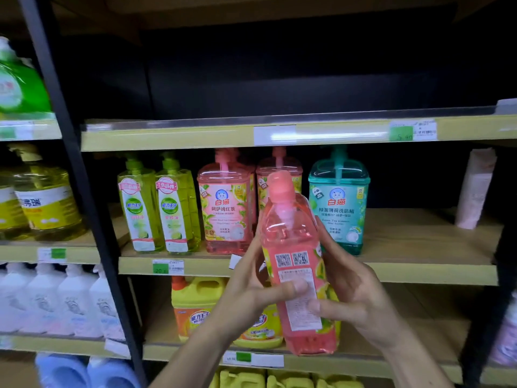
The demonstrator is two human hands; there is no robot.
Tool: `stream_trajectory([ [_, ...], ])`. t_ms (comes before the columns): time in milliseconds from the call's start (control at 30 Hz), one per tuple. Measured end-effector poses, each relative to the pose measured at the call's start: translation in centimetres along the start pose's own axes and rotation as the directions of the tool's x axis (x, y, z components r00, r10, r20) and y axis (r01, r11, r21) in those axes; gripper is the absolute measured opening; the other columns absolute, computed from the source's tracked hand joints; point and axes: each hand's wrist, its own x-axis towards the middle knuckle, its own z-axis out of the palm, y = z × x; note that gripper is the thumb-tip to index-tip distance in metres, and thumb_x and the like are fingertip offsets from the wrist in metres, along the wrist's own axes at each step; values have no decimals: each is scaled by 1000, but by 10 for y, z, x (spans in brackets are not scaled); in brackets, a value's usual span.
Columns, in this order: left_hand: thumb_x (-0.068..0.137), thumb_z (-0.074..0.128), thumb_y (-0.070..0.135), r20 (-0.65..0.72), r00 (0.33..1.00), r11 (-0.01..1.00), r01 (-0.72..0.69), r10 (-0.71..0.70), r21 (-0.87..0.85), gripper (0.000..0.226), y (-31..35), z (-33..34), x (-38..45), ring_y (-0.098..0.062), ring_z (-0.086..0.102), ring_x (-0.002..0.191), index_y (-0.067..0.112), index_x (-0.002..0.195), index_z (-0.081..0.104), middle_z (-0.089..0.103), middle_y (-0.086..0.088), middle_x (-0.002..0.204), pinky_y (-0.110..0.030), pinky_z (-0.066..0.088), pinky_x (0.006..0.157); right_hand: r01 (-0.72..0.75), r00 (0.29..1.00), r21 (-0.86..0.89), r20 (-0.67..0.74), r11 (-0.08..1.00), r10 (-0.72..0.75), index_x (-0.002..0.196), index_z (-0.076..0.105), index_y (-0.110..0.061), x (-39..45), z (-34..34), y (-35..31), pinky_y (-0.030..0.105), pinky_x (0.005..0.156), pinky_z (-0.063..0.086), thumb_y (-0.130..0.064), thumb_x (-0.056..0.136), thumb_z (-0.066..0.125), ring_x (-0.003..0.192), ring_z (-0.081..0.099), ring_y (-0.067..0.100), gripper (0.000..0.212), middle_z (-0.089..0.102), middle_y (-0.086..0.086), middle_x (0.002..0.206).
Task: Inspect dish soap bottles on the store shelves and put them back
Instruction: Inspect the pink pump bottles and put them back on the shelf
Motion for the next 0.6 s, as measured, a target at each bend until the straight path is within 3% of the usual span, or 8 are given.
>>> stream_trajectory([
  [100, 73, 102, 39, -2, 999, 998, -54, 54, 21, 101, -7, 1, -5, -37, 63, 135, 36, 157, 48, 69, -6, 143, -63, 52, 111, 23, 1000, 28, 6, 999, -23, 161, 46, -28, -4, 2, 4, 40, 115, 48, 5, 74, 86, 156, 39, 35, 100, 34, 11, 173],
  [167, 73, 102, 35, -2, 996, 995, -90, 90, 39, 109, -7, 1, -7, -36, 61, 140, 34, 163, 41, 65, -6, 150, -65, 48, 115, 42, 999, 8, 8, 999, -42, 164, 40, -25, -6, 5, 5, 40, 114, 49, 13, 76, 81, 154, 42, 35, 104, 36, 11, 171],
  [300, 73, 103, 25, 70, 981, 964, -191, 181, 186, 129, -6, 1, -12, -20, 49, 153, 40, 171, 20, 52, 9, 164, -45, 47, 120, 17, 999, -109, -37, 994, -21, 166, 19, -38, -12, 10, 4, 49, 108, 55, 16, 72, 84, 146, 53, 35, 127, 40, 2, 167],
  [400, 71, 105, 32, 138, 973, 935, -218, 186, 280, 133, -8, -3, -16, -9, 38, 158, 45, 170, 16, 39, 21, 170, -44, 41, 126, -36, 999, -206, -37, 978, 29, 165, 12, -53, -16, 10, 4, 34, 98, 59, 4, 66, 92, 139, 62, 24, 139, 45, -10, 165],
  [533, 74, 103, 23, 189, 954, 900, -283, 231, 330, 127, -11, -8, -17, -15, 43, 156, 37, 170, 22, 40, 9, 171, -39, 45, 122, -47, 999, -262, -16, 964, 44, 158, 19, -65, -16, 17, 9, 22, 101, 55, 3, 66, 97, 138, 61, 13, 139, 52, -17, 158],
  [600, 76, 102, 18, 190, 946, 890, -314, 263, 331, 123, -13, -8, -17, -19, 46, 154, 29, 170, 23, 41, 3, 170, -37, 46, 120, -65, 998, -302, -38, 951, 56, 157, 20, -67, -14, 21, 9, 28, 105, 57, -1, 65, 100, 137, 61, 10, 139, 53, -20, 156],
])
